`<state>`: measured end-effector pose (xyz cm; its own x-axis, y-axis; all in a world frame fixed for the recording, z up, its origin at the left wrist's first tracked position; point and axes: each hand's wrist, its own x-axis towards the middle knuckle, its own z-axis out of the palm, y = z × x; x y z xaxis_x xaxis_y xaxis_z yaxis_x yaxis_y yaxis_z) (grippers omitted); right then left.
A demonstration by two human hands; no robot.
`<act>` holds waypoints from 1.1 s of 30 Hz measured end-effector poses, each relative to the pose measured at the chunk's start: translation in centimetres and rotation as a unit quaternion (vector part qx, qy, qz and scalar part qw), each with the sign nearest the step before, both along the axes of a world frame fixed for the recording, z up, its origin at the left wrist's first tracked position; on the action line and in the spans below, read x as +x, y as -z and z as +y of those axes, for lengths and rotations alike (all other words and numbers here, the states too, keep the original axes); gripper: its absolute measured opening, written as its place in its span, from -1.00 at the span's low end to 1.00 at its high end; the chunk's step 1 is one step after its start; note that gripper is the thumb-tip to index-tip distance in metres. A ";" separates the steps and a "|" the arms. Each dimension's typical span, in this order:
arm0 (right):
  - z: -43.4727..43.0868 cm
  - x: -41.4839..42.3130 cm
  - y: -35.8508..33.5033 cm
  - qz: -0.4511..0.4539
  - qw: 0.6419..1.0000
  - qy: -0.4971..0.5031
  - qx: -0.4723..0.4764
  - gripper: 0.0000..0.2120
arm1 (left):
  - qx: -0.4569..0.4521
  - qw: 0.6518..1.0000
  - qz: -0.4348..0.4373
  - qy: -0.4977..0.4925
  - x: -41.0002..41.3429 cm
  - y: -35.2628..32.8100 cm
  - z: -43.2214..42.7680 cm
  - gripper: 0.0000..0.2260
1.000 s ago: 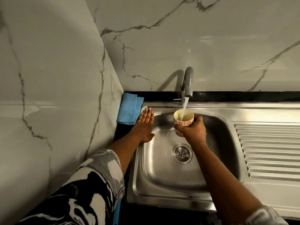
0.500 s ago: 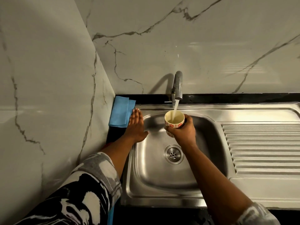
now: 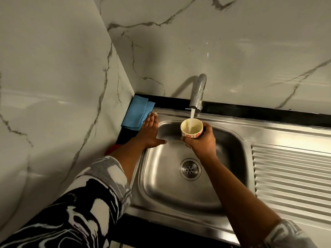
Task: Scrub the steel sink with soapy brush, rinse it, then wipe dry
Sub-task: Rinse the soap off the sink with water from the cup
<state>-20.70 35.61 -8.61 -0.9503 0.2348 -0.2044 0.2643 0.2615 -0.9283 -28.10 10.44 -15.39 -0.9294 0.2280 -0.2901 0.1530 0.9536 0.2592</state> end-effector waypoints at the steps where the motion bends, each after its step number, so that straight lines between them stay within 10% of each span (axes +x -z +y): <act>1: 0.0 -0.1 0.1 0.000 1.000 0.000 -0.002 -0.12 | 0.000 1.000 -0.003 -0.002 0.0 -0.1 0.0 0.25; 33: -2.1 0.4 -0.2 0.053 0.998 0.026 0.006 -0.16 | 0.012 0.998 -0.054 0.021 -1.0 -1.0 -0.5 0.20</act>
